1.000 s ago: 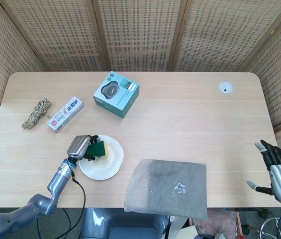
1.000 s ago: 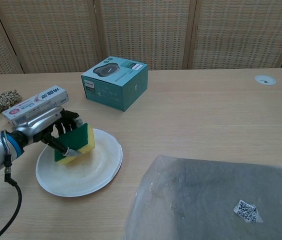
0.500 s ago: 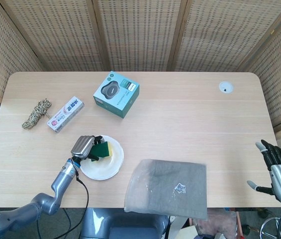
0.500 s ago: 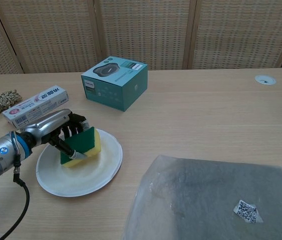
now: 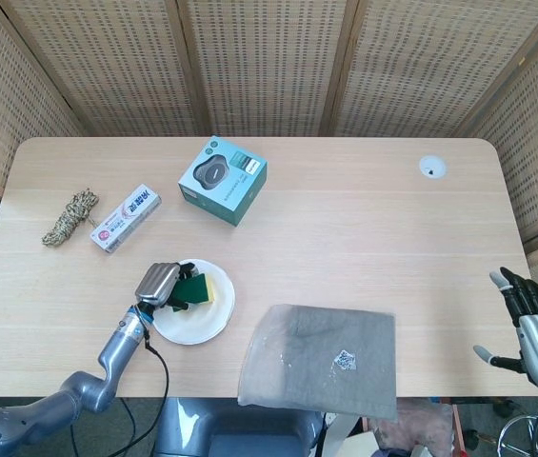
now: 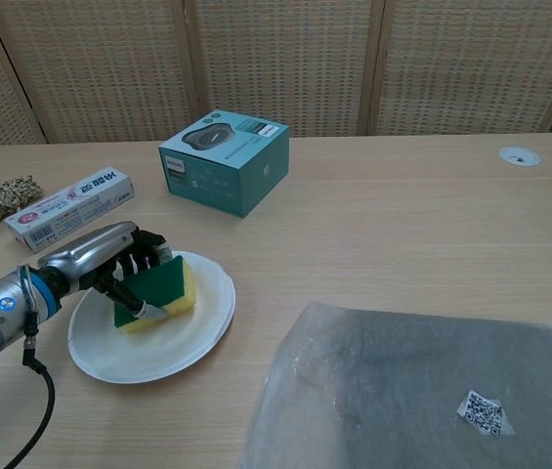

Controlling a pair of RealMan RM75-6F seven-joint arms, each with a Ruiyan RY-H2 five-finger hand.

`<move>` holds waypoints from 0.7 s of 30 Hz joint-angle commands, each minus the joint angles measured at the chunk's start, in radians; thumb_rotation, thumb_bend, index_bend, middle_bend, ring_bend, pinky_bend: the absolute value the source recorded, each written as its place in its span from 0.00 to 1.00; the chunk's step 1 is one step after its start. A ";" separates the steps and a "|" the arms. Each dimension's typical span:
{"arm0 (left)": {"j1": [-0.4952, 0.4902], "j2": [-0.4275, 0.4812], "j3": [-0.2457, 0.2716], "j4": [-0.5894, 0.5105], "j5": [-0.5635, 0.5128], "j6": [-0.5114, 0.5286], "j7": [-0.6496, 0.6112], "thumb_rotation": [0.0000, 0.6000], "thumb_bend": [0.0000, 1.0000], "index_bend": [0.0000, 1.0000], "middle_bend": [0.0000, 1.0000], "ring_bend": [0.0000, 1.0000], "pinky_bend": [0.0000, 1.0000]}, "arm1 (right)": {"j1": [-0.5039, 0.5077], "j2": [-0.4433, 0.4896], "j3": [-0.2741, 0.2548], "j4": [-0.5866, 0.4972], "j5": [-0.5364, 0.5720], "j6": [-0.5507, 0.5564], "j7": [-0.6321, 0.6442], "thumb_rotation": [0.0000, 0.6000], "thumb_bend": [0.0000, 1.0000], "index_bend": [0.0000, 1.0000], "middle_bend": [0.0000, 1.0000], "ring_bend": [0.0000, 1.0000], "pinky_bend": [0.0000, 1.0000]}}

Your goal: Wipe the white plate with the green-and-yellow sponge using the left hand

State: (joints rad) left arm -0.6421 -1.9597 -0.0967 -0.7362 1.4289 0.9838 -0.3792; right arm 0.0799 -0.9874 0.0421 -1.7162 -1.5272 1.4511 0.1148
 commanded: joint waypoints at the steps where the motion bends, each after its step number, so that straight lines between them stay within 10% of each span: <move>1: -0.005 0.005 -0.009 -0.007 0.003 0.011 -0.012 1.00 0.15 0.71 0.60 0.49 0.49 | 0.000 0.000 0.000 0.000 -0.001 0.001 0.001 1.00 0.00 0.00 0.00 0.00 0.00; 21: -0.061 -0.035 -0.038 -0.011 -0.026 -0.046 0.065 1.00 0.15 0.71 0.61 0.49 0.50 | 0.001 -0.001 0.000 0.000 0.003 -0.003 -0.003 1.00 0.00 0.00 0.00 0.00 0.00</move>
State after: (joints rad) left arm -0.7028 -1.9930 -0.1356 -0.7478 1.4033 0.9395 -0.3151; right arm 0.0809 -0.9883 0.0423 -1.7163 -1.5243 1.4476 0.1121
